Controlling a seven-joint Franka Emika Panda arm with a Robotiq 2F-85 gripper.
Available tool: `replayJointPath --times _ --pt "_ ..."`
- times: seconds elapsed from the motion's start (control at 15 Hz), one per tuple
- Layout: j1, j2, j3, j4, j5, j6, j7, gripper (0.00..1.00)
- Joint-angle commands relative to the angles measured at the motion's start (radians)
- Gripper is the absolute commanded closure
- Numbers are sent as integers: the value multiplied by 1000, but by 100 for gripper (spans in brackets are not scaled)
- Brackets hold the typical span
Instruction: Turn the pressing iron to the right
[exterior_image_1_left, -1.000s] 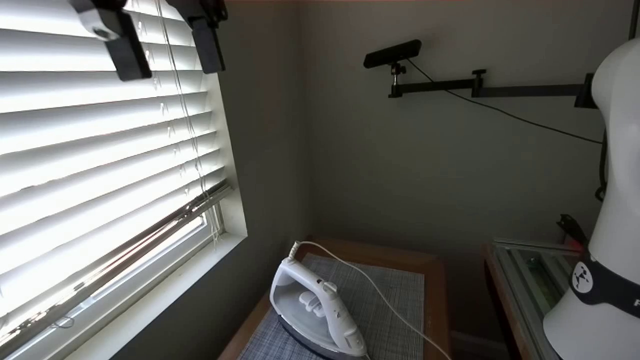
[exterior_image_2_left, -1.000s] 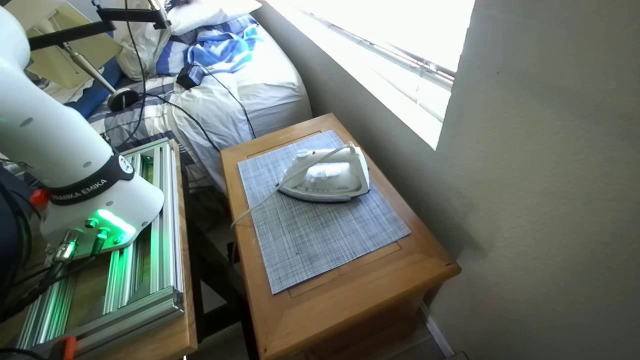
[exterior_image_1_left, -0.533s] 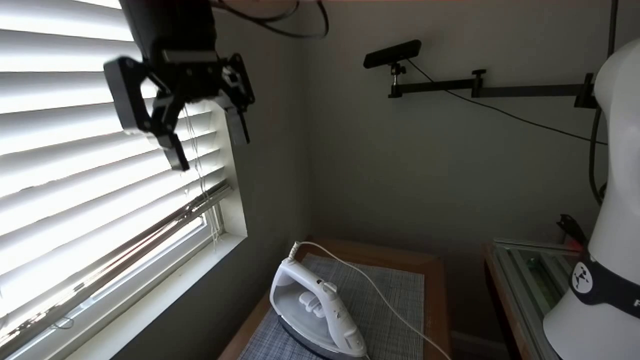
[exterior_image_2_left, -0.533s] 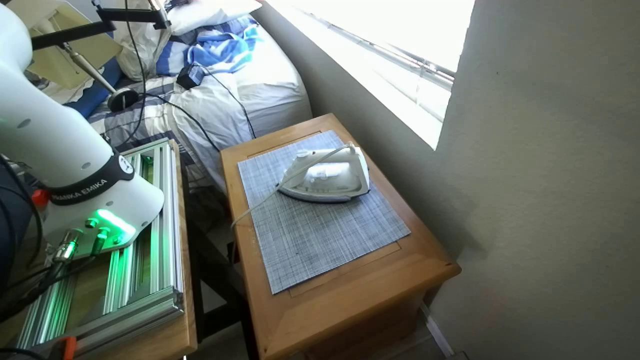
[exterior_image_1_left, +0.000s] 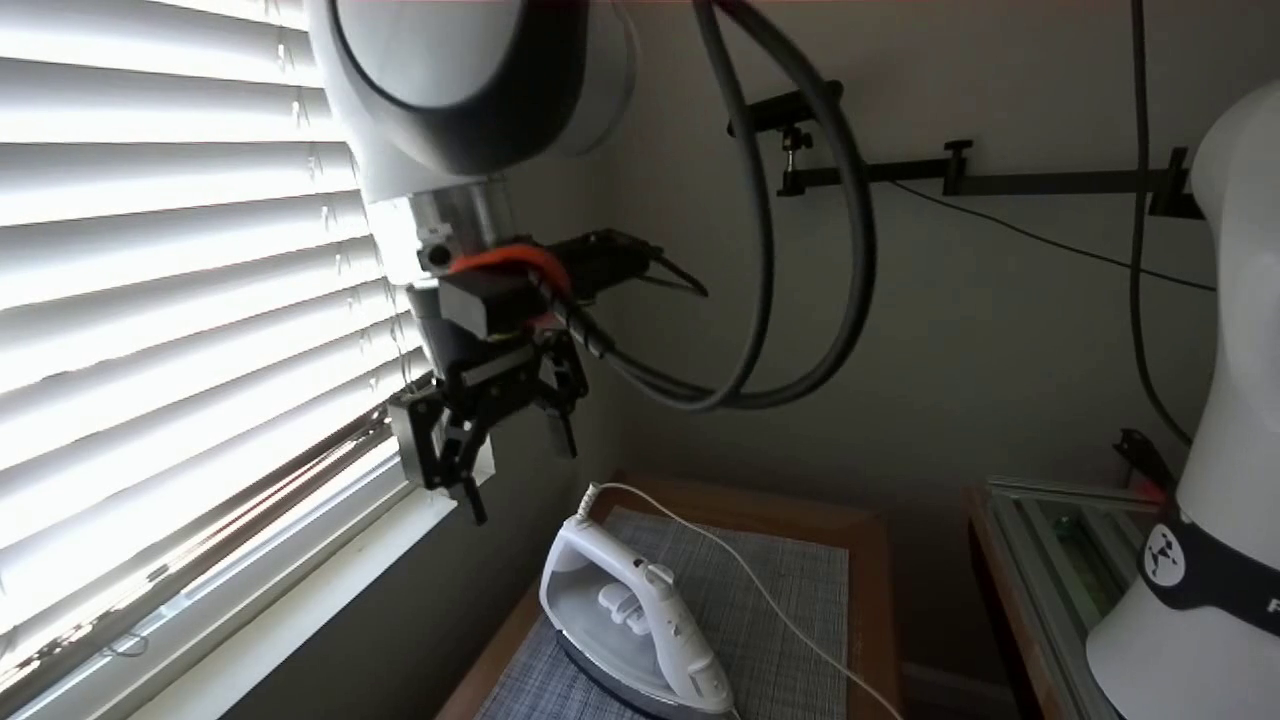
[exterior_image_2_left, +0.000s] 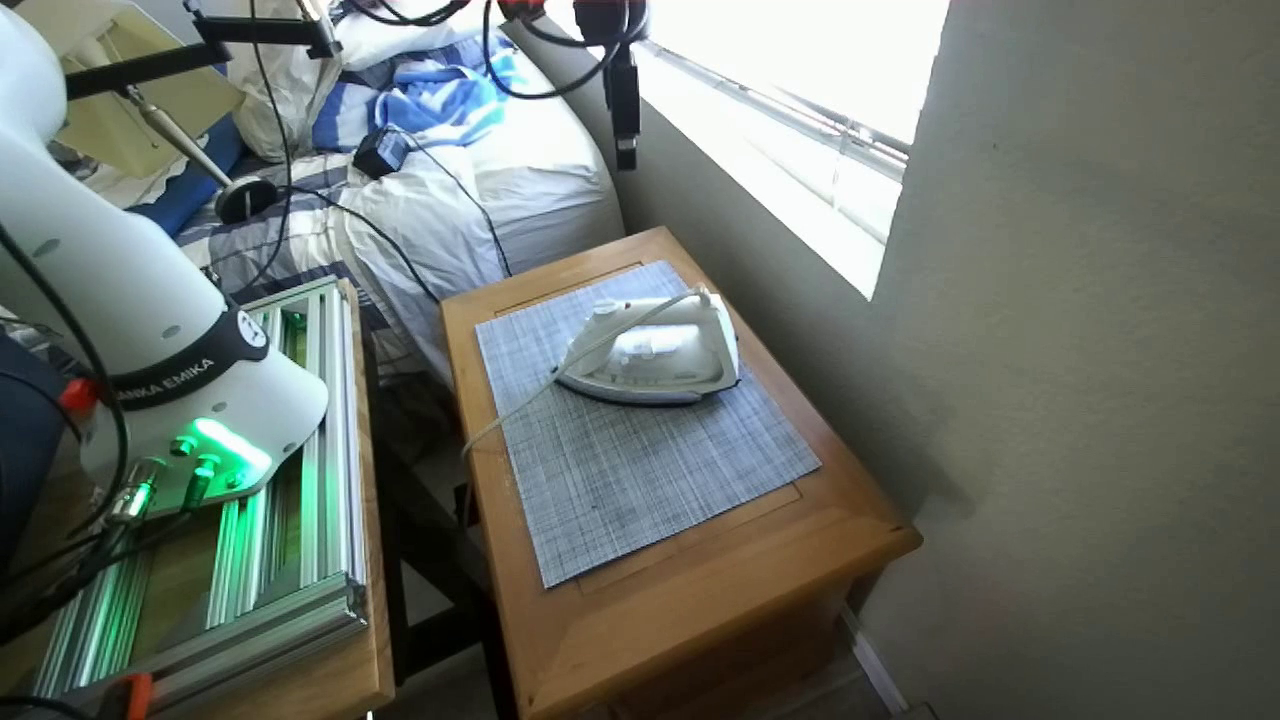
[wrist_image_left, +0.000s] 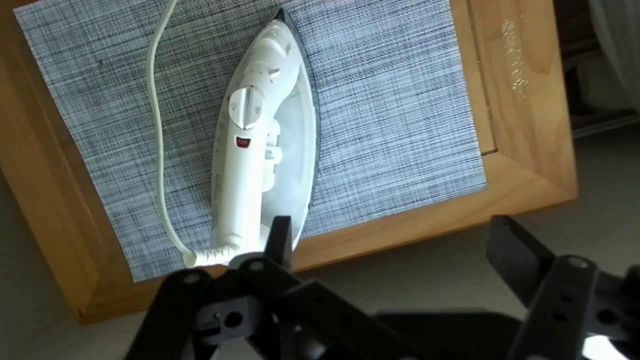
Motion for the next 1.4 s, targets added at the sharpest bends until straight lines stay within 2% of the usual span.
replayJointPath --times 0.0,0.33,1.33 --pt "-3 43 -37 -70 14 106 91 0" --pt "2 58 -84 -140 -16 185 153 0" --pt "10 242 -176 -197 11 456 113 0"
